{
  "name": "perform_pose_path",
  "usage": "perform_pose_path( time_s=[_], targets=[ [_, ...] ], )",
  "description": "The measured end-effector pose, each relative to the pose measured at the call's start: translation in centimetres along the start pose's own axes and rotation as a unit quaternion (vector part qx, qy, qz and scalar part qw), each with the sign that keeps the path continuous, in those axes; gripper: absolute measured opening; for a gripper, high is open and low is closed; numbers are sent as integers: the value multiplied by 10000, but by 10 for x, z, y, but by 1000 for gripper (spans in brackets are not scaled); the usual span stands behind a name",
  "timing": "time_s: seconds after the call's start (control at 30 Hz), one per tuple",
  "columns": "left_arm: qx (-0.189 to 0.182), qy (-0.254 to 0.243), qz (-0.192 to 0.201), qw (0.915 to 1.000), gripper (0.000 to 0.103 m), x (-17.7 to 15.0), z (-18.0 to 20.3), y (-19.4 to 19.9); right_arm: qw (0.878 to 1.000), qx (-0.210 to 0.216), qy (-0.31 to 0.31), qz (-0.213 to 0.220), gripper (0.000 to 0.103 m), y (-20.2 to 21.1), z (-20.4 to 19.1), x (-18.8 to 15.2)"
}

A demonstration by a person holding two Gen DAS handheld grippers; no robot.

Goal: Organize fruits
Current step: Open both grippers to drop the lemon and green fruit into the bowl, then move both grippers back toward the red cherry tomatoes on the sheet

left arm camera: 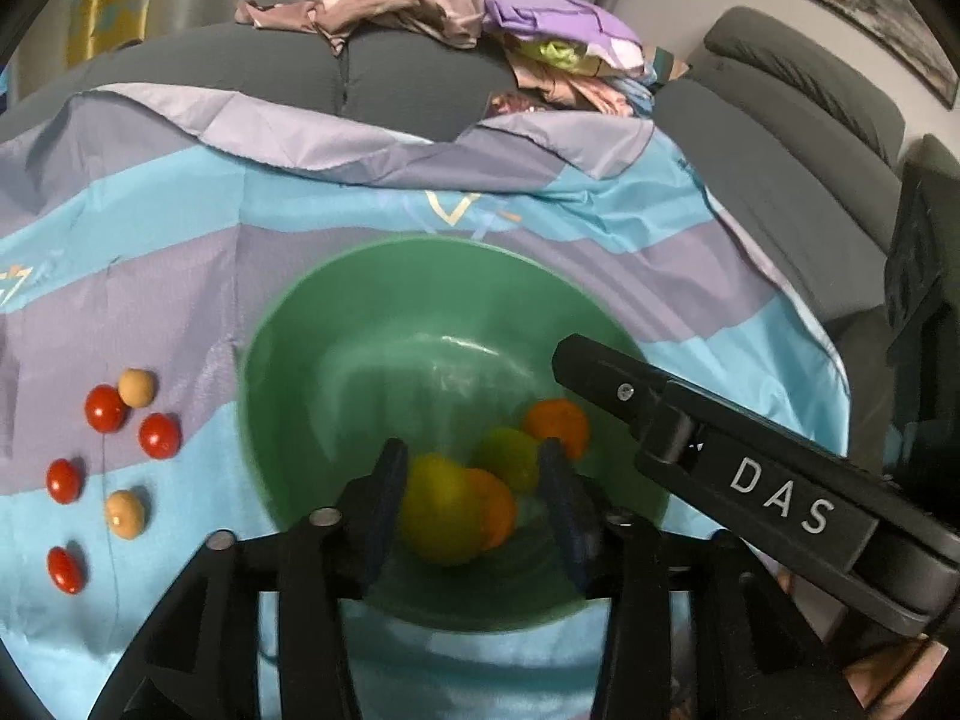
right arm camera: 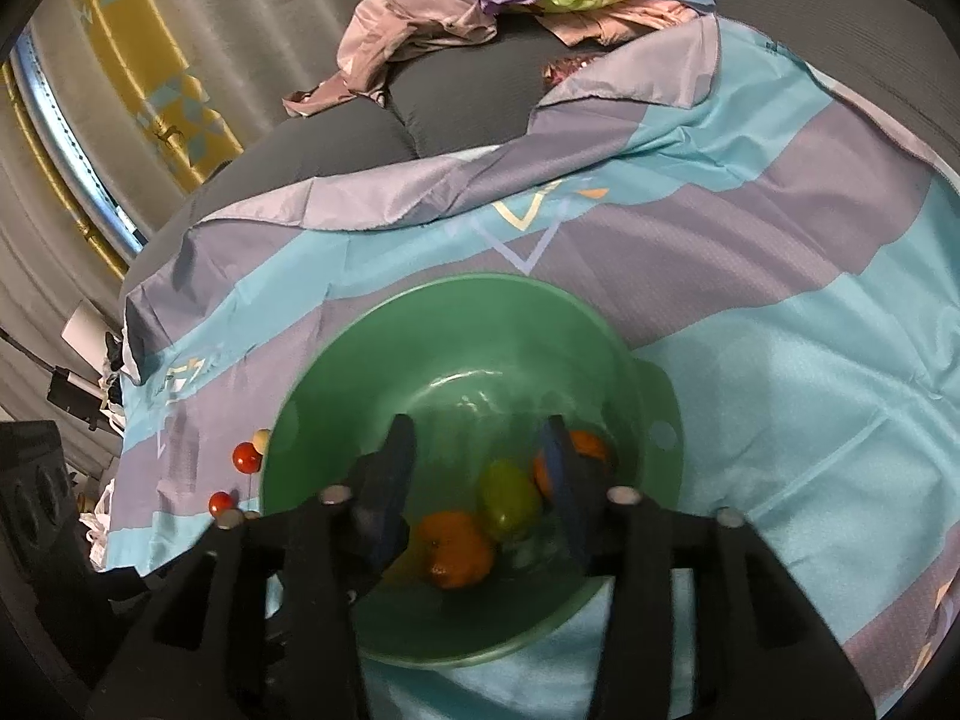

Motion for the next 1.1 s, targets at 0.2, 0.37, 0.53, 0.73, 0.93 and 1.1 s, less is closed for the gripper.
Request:
perform_pose_path(
  time_s=[0.2, 0.37, 0.53, 0.73, 0.93, 1.1],
  targets=[
    [179, 311, 218, 9991, 54, -3, -36, 35, 9996, -3, 221, 174, 59, 7, -15, -1],
    [524, 633, 386, 9959, 54, -10, -88, 75, 9984, -124, 478, 285, 61, 8, -34, -5],
    [1074, 828, 576, 9891, 55, -22, -148, 106, 9960, -222, 826, 275, 62, -1, -59, -13],
    [1258, 1369, 630, 9805, 55, -37, -206, 104, 9935, -84, 1108, 232, 62, -7, -89, -21],
    [879, 1889, 275, 9777, 55, -47, -242, 83, 9900, 461, 1317, -214, 62, -25, -139, -26],
    [677, 2050, 283, 9760, 55, -49, -249, 69, 9799, 936, 1472, -963, 60, -65, -189, -37]
  ],
)
Point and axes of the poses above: each gripper's, at about its wrist camera, not at the fingertips, and y roughly against the way its jaws point, z to its right, x to its top, the point moved 3 cm from there along -y, roughly the way its jaws point, and after that the axes turned 3 degrees about -y, right-handed, at the moved point
